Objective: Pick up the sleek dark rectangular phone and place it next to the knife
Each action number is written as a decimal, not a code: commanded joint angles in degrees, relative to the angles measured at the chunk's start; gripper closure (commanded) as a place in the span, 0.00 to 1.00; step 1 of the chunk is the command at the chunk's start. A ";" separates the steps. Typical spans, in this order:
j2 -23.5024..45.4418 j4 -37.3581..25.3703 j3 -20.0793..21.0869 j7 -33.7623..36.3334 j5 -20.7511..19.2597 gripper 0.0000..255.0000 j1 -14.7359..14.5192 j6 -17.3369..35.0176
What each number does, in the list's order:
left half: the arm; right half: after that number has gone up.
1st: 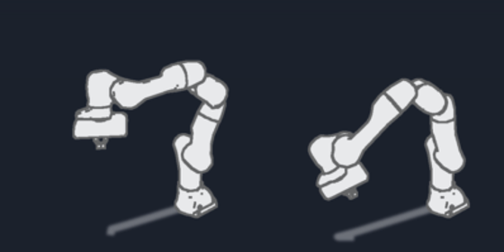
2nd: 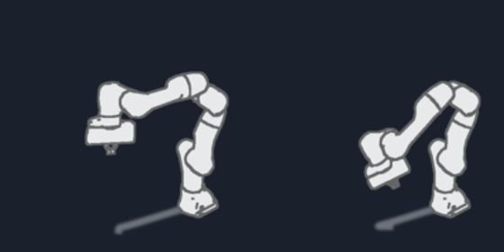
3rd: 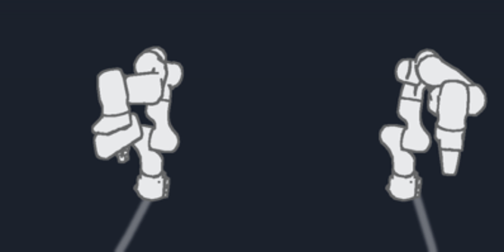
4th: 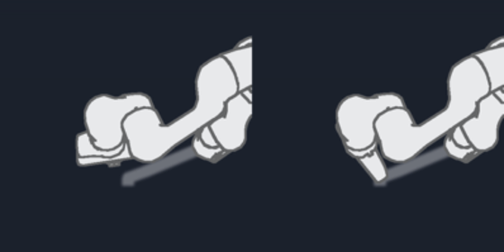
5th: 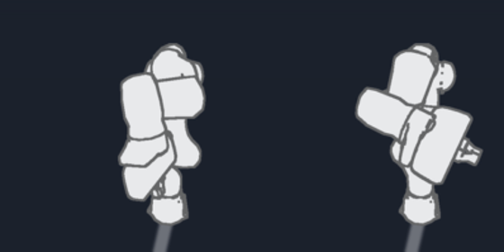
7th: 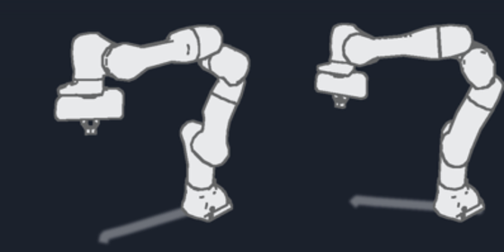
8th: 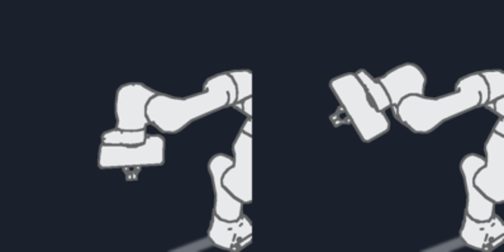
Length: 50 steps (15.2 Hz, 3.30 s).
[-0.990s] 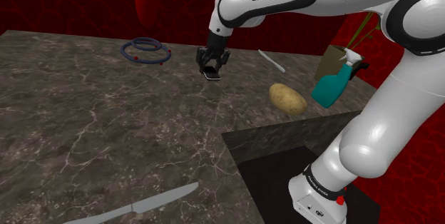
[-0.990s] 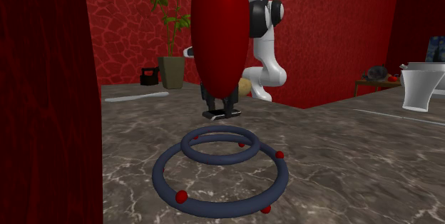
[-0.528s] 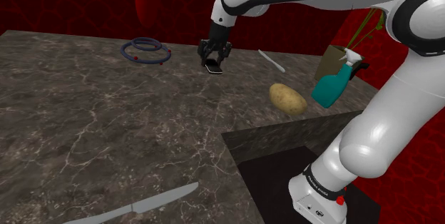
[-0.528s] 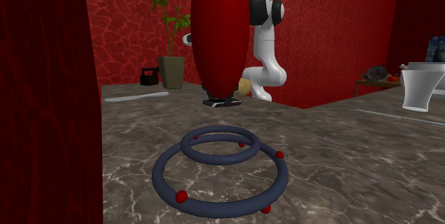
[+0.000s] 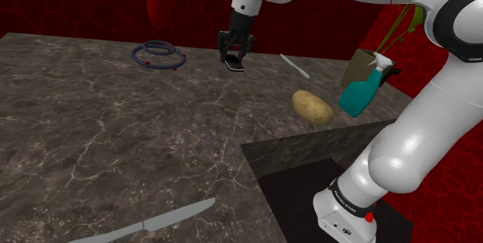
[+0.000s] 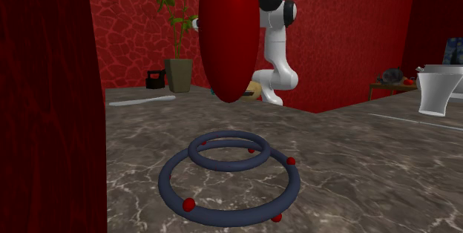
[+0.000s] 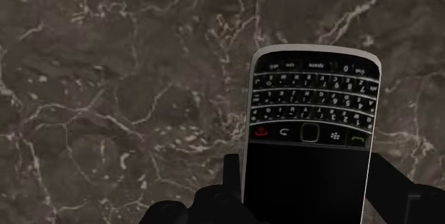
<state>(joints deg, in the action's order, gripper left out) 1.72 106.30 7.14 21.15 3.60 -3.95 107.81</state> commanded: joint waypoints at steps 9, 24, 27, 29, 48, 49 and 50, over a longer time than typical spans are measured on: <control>-12.21 13.50 5.33 9.12 2.64 1.00 -4.99 2.10; -23.33 22.71 17.15 26.51 9.17 1.00 -13.99 2.55; -24.06 22.80 19.99 30.47 10.39 1.00 -15.72 2.56; -24.22 22.54 21.96 33.22 11.08 1.00 -16.82 2.60; -14.76 13.91 41.46 58.59 9.12 1.00 -21.47 6.36; -14.52 14.52 41.60 58.67 9.02 1.00 -21.50 7.15; -14.26 15.11 41.74 58.76 8.89 1.00 -21.53 7.95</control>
<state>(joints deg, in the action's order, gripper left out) -13.03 119.84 48.15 79.88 12.26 -25.00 116.90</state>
